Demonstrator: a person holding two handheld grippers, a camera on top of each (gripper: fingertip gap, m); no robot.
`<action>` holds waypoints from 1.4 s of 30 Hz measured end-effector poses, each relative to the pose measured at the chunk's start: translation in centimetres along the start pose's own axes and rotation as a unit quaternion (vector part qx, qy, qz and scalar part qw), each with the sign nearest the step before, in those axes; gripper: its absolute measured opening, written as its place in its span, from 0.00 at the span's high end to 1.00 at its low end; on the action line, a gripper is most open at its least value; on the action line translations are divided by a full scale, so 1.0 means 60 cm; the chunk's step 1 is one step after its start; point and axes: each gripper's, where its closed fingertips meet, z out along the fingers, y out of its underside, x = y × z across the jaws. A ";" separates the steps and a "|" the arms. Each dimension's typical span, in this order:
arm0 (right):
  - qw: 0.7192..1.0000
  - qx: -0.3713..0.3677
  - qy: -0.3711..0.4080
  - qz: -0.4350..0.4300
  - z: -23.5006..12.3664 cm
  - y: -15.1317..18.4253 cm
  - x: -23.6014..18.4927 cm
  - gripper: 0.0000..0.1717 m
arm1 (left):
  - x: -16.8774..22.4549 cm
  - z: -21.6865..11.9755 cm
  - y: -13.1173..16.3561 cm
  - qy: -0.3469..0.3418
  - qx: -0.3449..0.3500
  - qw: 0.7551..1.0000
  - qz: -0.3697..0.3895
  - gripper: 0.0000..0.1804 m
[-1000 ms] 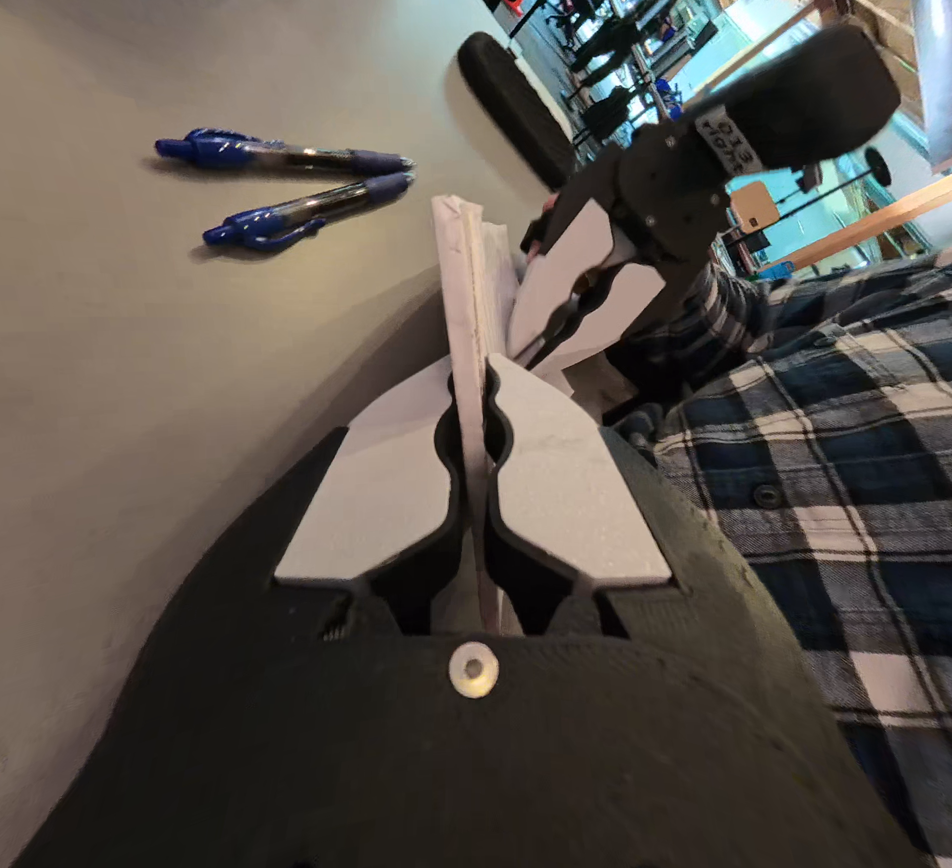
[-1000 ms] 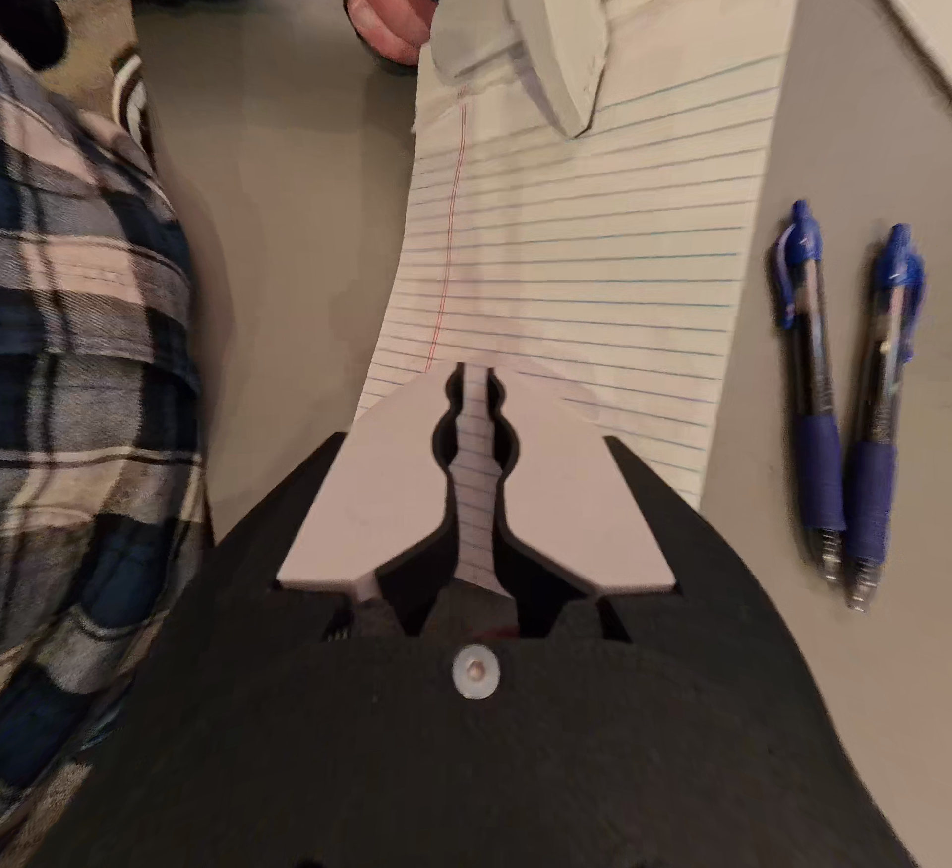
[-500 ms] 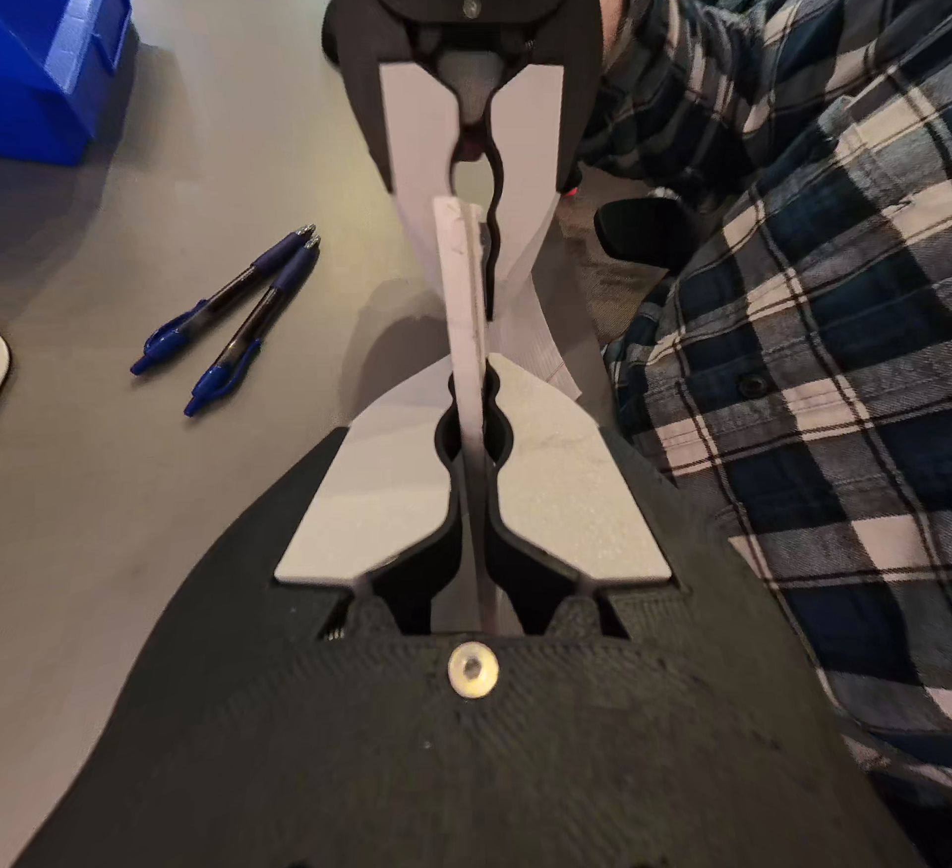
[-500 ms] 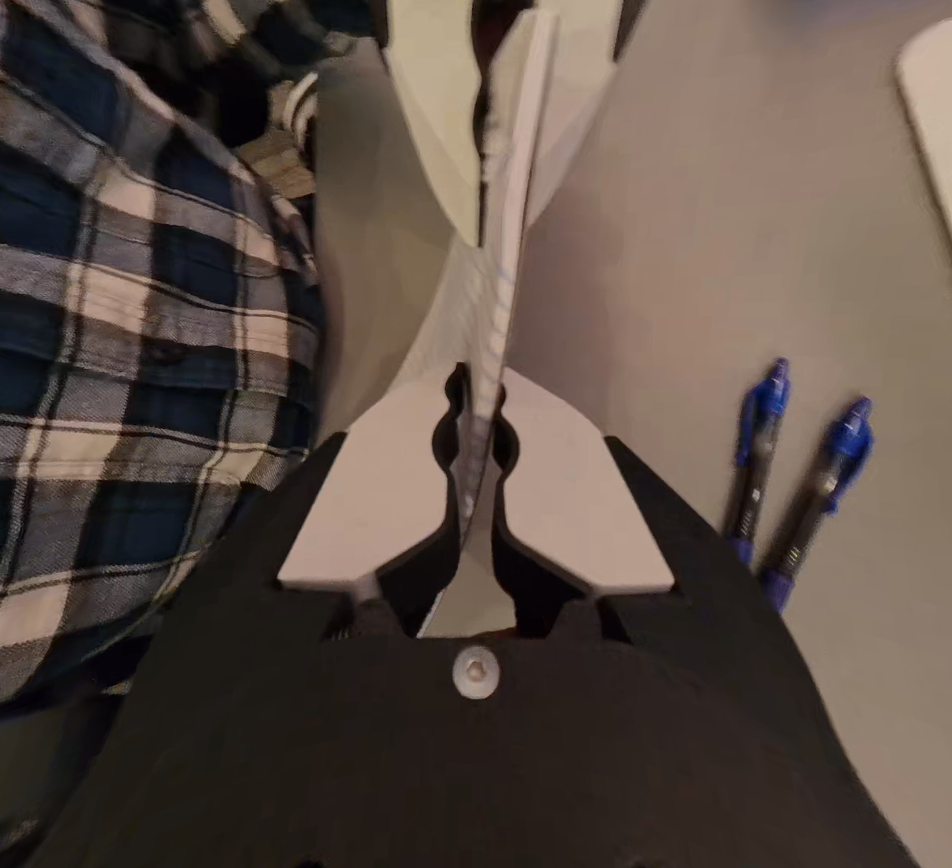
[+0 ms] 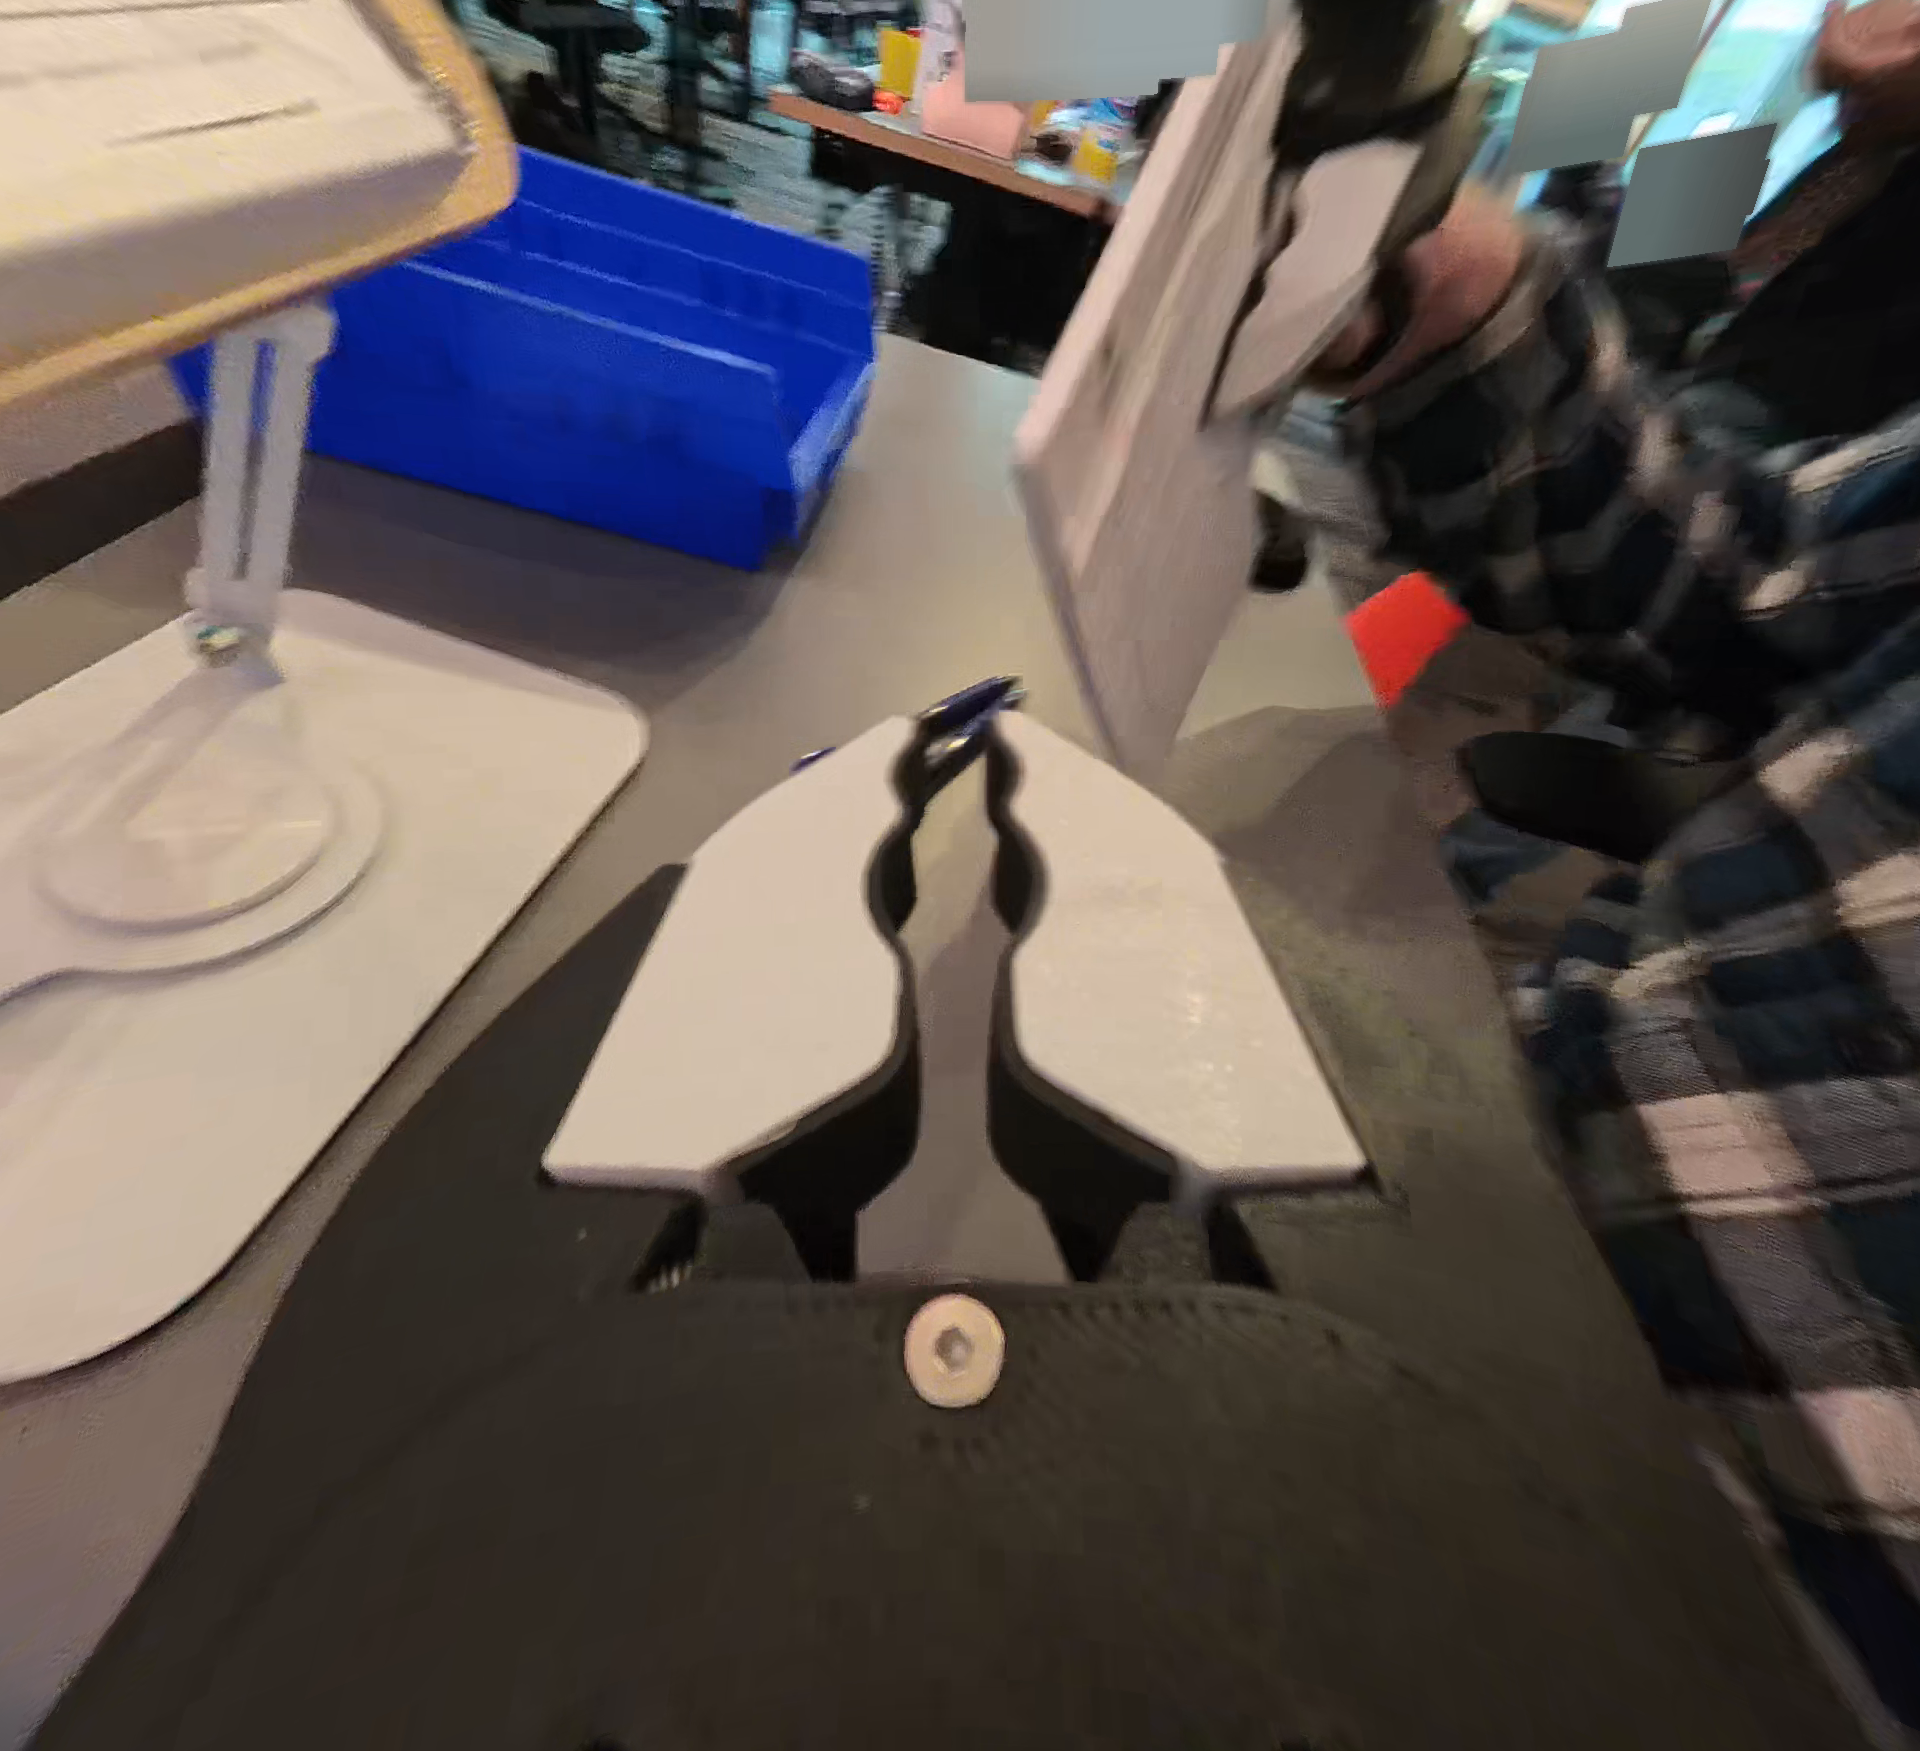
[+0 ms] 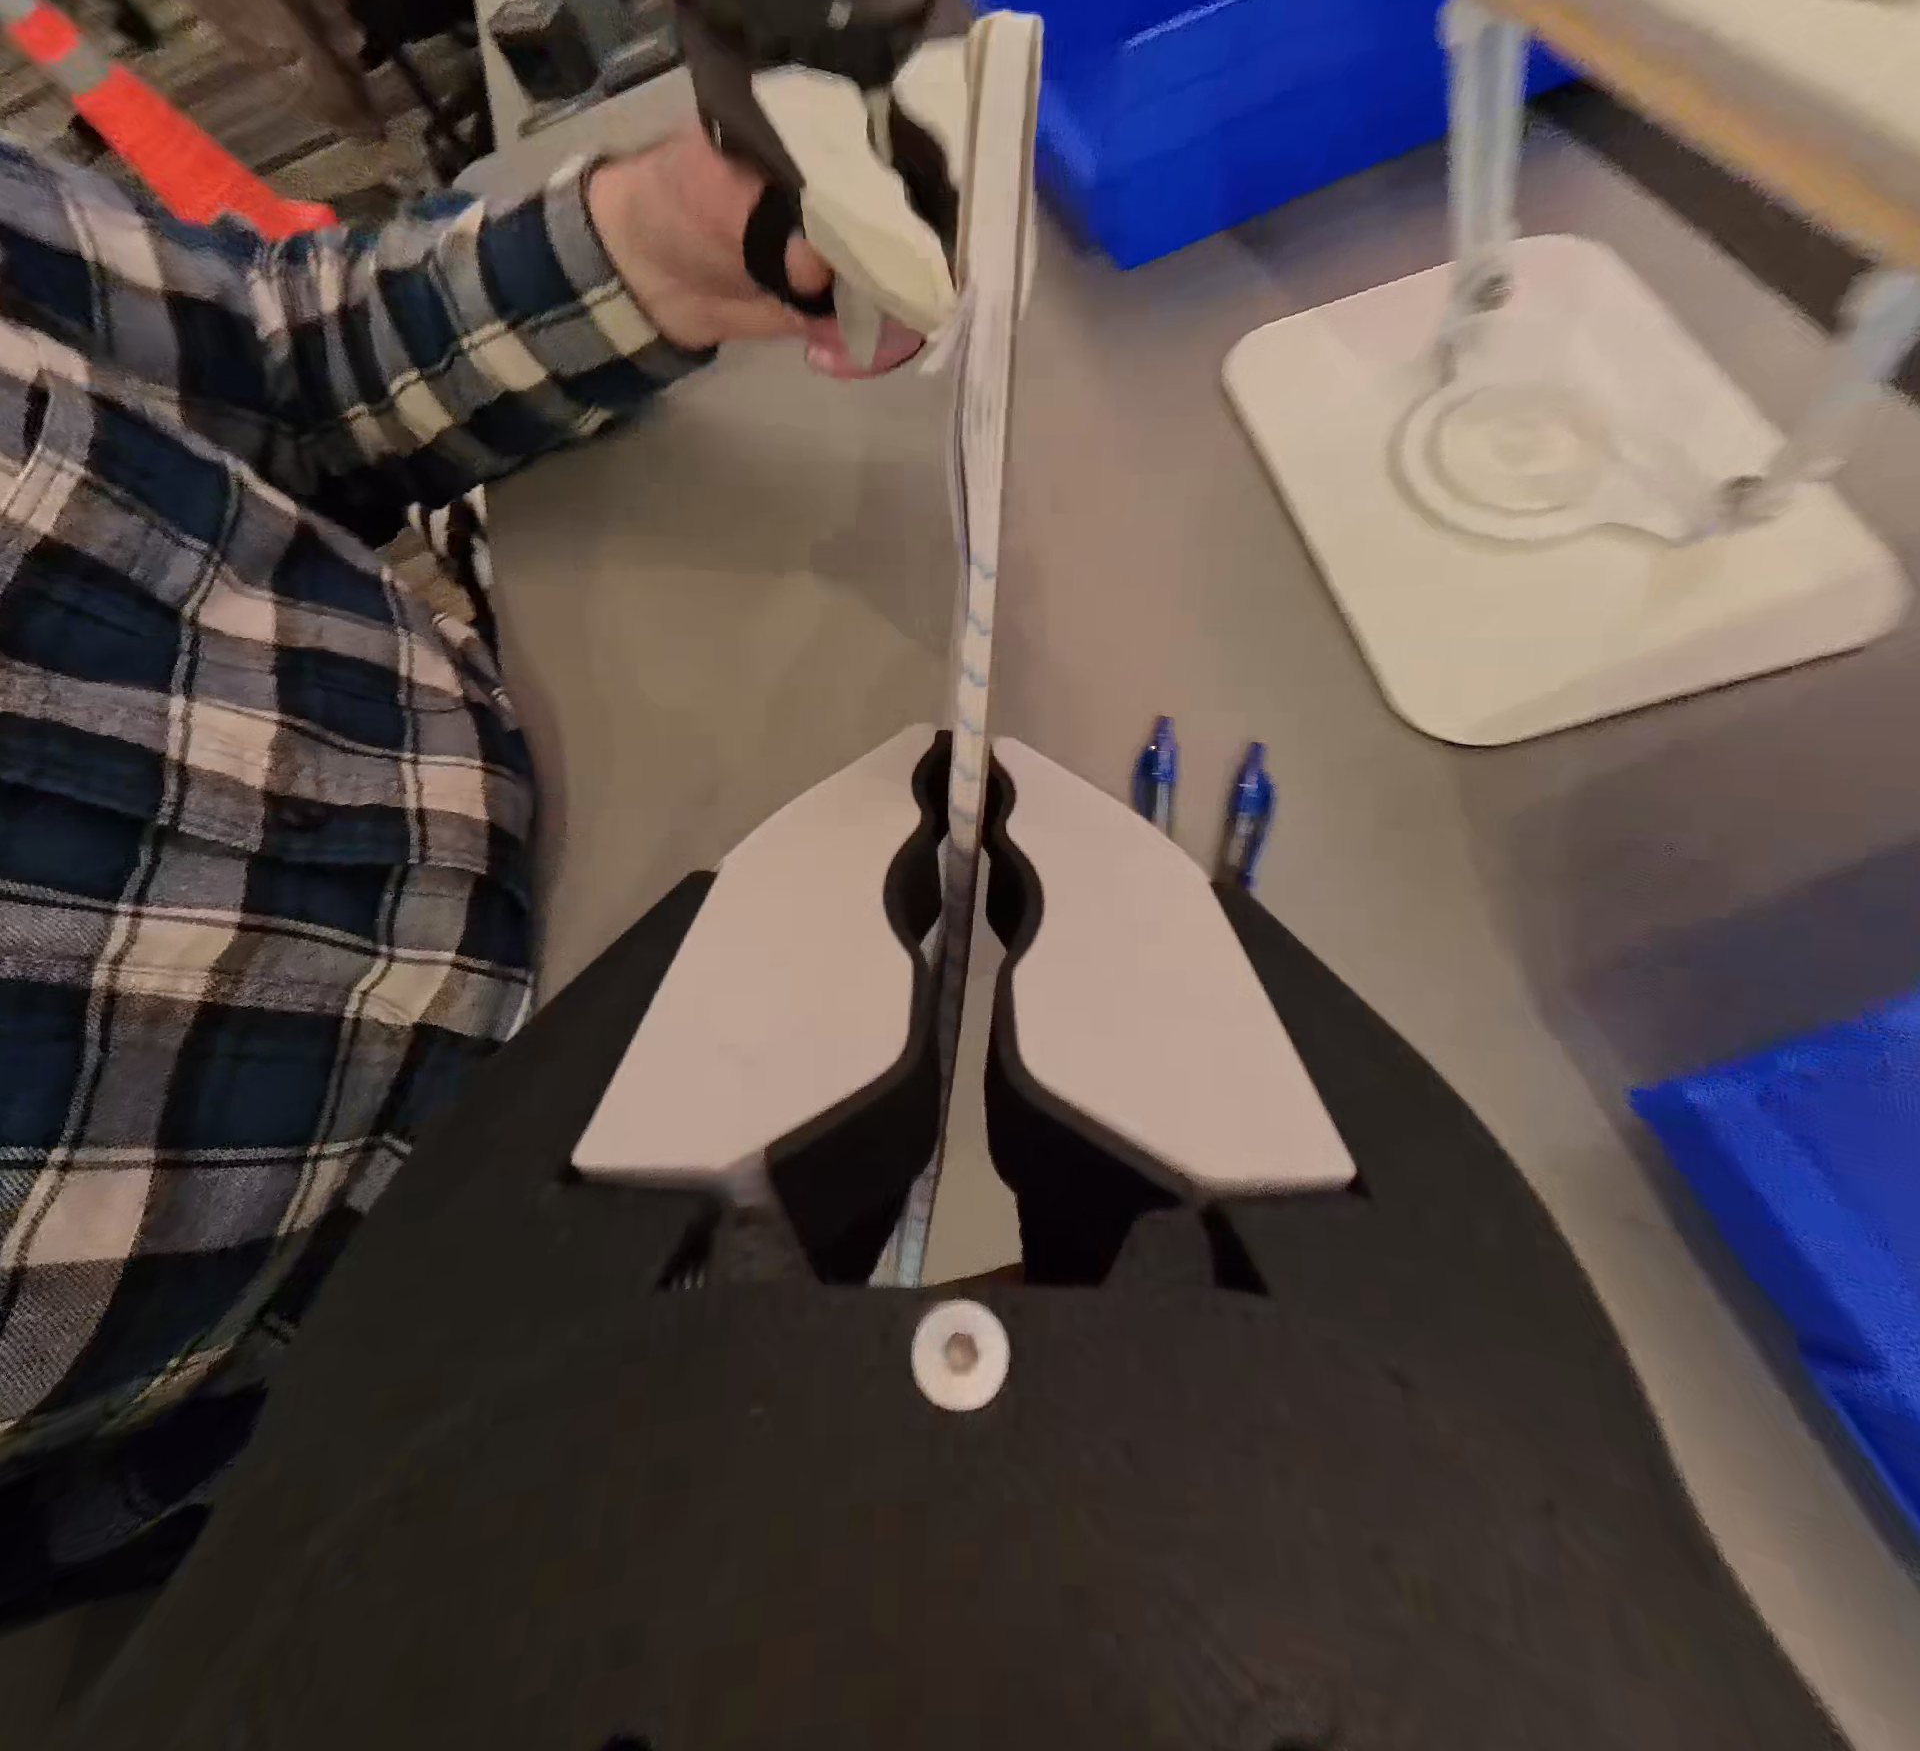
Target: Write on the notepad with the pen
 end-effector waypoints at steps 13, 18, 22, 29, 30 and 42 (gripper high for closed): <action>0.990 0.086 0.111 0.020 -0.145 -0.076 0.140 0.98 | -0.071 0.035 0.076 -0.103 -0.018 0.994 0.010 1.00; 0.983 0.101 0.146 0.035 -0.189 -0.088 0.191 0.98 | -0.082 0.026 0.075 -0.118 -0.005 0.993 0.006 1.00; 0.977 0.106 0.177 0.045 -0.223 -0.098 0.236 0.98 | -0.085 0.026 0.075 -0.125 -0.005 0.992 0.003 1.00; 0.969 0.095 0.223 0.045 -0.250 -0.113 0.296 0.98 | -0.082 0.027 0.073 -0.121 0.001 0.993 0.005 1.00; 0.968 0.088 0.232 0.045 -0.251 -0.114 0.305 0.98 | -0.083 0.026 0.072 -0.121 0.002 0.993 0.002 1.00; 0.965 0.044 0.245 0.084 -0.245 -0.109 0.405 0.98 | -0.084 0.025 0.071 -0.118 0.004 0.993 -0.003 1.00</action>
